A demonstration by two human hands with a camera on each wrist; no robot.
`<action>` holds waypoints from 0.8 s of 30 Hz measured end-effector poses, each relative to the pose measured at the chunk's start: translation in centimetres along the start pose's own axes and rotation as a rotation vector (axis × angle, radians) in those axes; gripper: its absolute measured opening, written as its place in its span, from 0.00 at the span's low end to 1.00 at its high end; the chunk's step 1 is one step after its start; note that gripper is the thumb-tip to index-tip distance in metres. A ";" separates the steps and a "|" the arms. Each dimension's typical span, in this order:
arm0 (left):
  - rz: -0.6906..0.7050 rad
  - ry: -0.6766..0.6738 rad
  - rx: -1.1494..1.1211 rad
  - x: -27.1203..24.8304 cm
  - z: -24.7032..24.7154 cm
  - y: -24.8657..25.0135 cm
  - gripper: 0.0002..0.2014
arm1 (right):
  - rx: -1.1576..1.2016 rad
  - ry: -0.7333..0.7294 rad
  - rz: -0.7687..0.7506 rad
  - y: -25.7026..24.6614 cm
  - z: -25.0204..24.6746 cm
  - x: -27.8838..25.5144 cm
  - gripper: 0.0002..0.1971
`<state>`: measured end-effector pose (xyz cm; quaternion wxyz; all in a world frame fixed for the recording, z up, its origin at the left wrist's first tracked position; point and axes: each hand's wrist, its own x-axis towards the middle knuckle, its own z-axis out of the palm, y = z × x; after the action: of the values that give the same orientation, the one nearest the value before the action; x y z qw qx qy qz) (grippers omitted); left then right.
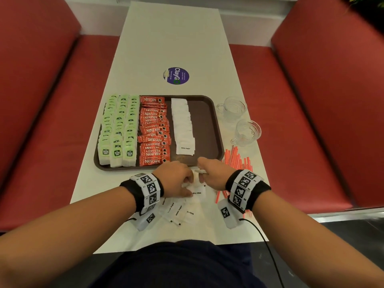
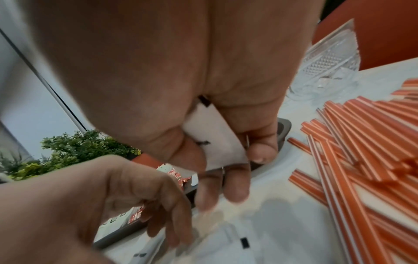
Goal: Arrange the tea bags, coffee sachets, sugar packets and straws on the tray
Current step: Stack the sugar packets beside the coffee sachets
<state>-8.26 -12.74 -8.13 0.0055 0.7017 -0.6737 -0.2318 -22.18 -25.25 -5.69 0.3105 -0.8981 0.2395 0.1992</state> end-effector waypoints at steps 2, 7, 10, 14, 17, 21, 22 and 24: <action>0.021 -0.047 0.081 0.3 0.4 0.7 0.22 | 0.032 0.032 -0.003 0.2 0.0 -0.1 0.06; 0.040 -0.064 0.140 1.3 0.6 1.5 0.16 | 0.105 0.041 0.019 0.4 -0.1 -0.6 0.13; 0.044 -0.076 0.088 1.6 0.4 1.4 0.09 | 0.033 0.035 -0.020 0.6 0.0 -0.9 0.12; 0.019 0.004 -0.107 1.5 -1.2 0.5 0.04 | 0.018 0.064 -0.091 1.3 0.4 -0.5 0.11; 0.009 0.086 -0.220 1.3 -2.5 -0.4 0.03 | 0.059 0.128 -0.111 1.3 0.3 -0.2 0.08; 0.025 0.185 -0.320 1.3 -3.5 -1.4 0.06 | 0.097 0.135 -0.144 0.8 -0.6 0.2 0.07; 0.022 0.197 -0.317 1.3 -3.7 -1.7 0.07 | 0.100 0.151 -0.142 0.7 -0.8 0.4 0.08; 0.002 0.210 -0.299 1.4 -3.9 -2.0 0.08 | 0.105 0.219 -0.128 0.6 -1.1 0.9 0.12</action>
<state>-5.05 -15.09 -5.72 0.1805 0.7127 -0.6281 -0.2550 -21.58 -26.69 -5.64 0.3411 -0.9105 0.2241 0.0670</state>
